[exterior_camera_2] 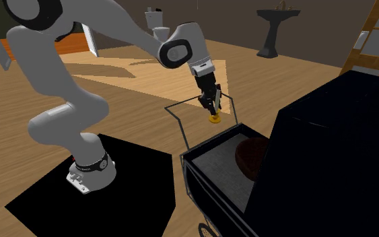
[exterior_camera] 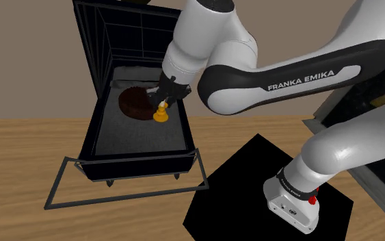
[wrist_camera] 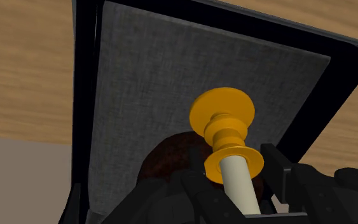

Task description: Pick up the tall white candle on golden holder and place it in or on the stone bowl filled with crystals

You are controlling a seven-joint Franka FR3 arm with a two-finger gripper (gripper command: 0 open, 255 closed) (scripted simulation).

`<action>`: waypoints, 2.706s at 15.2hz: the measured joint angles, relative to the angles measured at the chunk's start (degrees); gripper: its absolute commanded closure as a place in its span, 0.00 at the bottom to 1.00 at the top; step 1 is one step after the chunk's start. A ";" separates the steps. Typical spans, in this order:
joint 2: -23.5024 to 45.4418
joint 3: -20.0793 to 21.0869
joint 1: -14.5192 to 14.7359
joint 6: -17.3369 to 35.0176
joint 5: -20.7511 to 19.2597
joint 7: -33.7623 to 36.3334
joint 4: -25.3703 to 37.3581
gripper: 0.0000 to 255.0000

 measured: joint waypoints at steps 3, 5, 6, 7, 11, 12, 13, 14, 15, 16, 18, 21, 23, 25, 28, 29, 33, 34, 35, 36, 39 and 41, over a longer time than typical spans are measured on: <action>-1.13 -1.17 0.85 -2.23 1.00 -1.05 1.25 1.00; -0.27 -1.08 0.14 -2.48 0.39 -1.21 2.29 1.00; 0.74 -1.08 -0.69 -2.57 -0.37 -1.49 3.21 1.00; 2.46 -0.57 -2.03 -2.25 -1.73 -1.31 4.34 1.00; 12.78 3.02 -8.63 -1.71 -11.24 1.84 11.20 1.00; 15.27 3.50 -9.67 -1.96 -13.82 2.68 12.89 1.00; 18.30 4.01 -10.52 -2.25 -16.94 4.01 14.84 1.00; 19.88 3.73 -11.00 -2.31 -18.42 3.92 15.81 1.00; 22.45 3.75 -11.13 -2.72 -20.96 4.95 17.49 1.00; 24.52 3.47 -11.18 -3.44 -22.85 5.15 19.35 1.00; 31.22 2.25 -9.55 -5.70 -28.96 7.42 25.03 1.00; 39.10 -0.59 -6.60 -8.35 -34.79 7.95 32.74 1.00; 40.71 -1.55 -6.14 -7.67 -36.28 8.30 33.17 1.00; 41.68 -2.25 -5.60 -6.63 -37.56 9.23 32.70 1.00; 42.88 -3.20 -4.83 -5.14 -39.31 10.70 31.91 1.00; 43.19 -3.50 -4.71 -4.60 -39.82 11.09 31.57 1.00; 43.79 -4.05 -4.36 -3.68 -40.79 11.91 31.02 1.00; 43.82 -4.08 -4.34 -3.64 -40.84 11.94 31.01 1.00; 43.83 -4.09 -4.34 -3.63 -40.85 11.95 31.00 1.00; 43.83 -4.09 -4.34 -3.62 -40.86 11.96 31.00 1.00; 43.83 -4.09 -4.33 -3.62 -40.87 11.96 30.99 0.00; 43.83 -4.09 -4.33 -3.61 -40.87 11.96 30.99 0.00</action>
